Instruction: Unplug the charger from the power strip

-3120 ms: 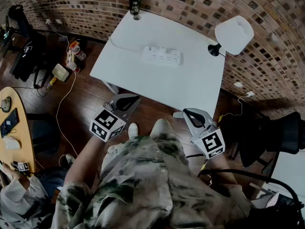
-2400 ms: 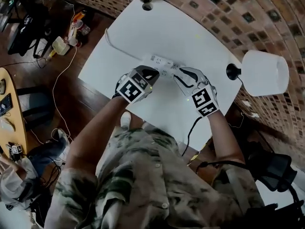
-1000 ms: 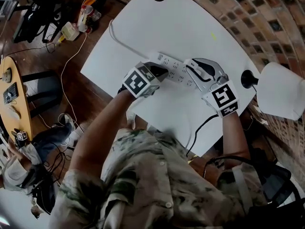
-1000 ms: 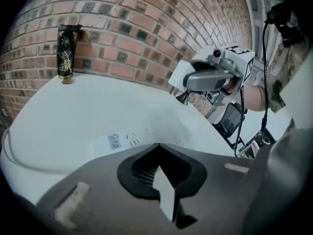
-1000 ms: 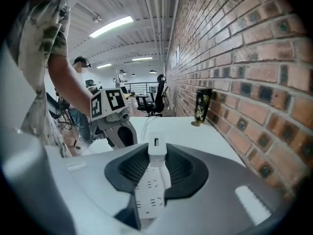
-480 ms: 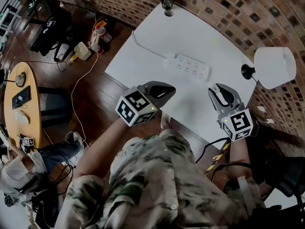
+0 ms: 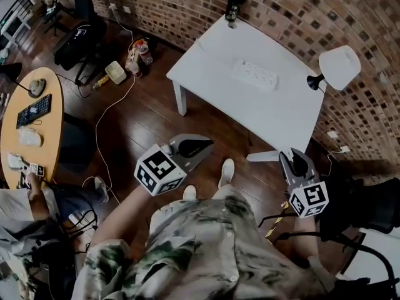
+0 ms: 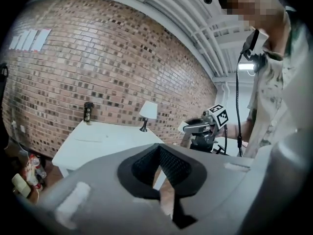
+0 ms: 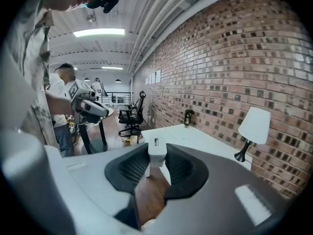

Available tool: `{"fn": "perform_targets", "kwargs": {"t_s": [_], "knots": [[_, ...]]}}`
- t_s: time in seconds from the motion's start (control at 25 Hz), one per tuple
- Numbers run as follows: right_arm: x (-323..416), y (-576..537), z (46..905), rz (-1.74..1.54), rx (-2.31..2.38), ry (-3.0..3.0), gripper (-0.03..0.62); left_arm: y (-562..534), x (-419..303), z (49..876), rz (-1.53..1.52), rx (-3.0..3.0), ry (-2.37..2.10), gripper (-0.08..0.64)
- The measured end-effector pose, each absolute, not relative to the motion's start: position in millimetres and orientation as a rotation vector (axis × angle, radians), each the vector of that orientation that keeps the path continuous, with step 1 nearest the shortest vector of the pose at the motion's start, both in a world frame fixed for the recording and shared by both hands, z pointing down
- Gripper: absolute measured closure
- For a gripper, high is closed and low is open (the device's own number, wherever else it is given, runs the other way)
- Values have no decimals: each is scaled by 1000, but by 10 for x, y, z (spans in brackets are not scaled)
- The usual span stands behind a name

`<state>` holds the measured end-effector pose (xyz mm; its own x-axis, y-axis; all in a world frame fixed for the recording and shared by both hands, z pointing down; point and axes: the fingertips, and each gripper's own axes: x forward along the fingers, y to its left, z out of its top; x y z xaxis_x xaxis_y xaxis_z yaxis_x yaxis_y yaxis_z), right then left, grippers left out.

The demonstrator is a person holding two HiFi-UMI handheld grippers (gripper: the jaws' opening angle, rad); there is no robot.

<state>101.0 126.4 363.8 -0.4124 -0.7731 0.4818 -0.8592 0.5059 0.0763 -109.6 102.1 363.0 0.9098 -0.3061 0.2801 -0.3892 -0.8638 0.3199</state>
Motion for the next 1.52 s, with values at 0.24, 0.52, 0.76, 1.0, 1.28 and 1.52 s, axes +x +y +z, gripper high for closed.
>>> {"fn": "perform_targets", "kwargs": {"t_s": [0.24, 0.52, 0.76, 1.0, 1.28, 1.52], "knots": [[854, 2019, 3338, 199, 1378, -2291, 485, 1748, -1455, 3637, 312, 2712, -538, 557], [948, 3042, 3175, 140, 1378, -2317, 485, 2473, -1295, 3537, 279, 2724, -609, 557], [1438, 4216, 3148, 173, 1475, -2308, 485, 3278, -754, 3252, 208, 2755, -596, 557], [1805, 5240, 3178, 165, 1474, -2316, 485, 4241, -276, 3227, 215, 2757, -610, 557], [1958, 5947, 3209, 153, 1449, -2335, 485, 4948, -55, 3235, 268, 2778, -622, 556], [2022, 6100, 3214, 149, 1436, -2359, 485, 5134, -56, 3198, 282, 2775, -669, 557]]}}
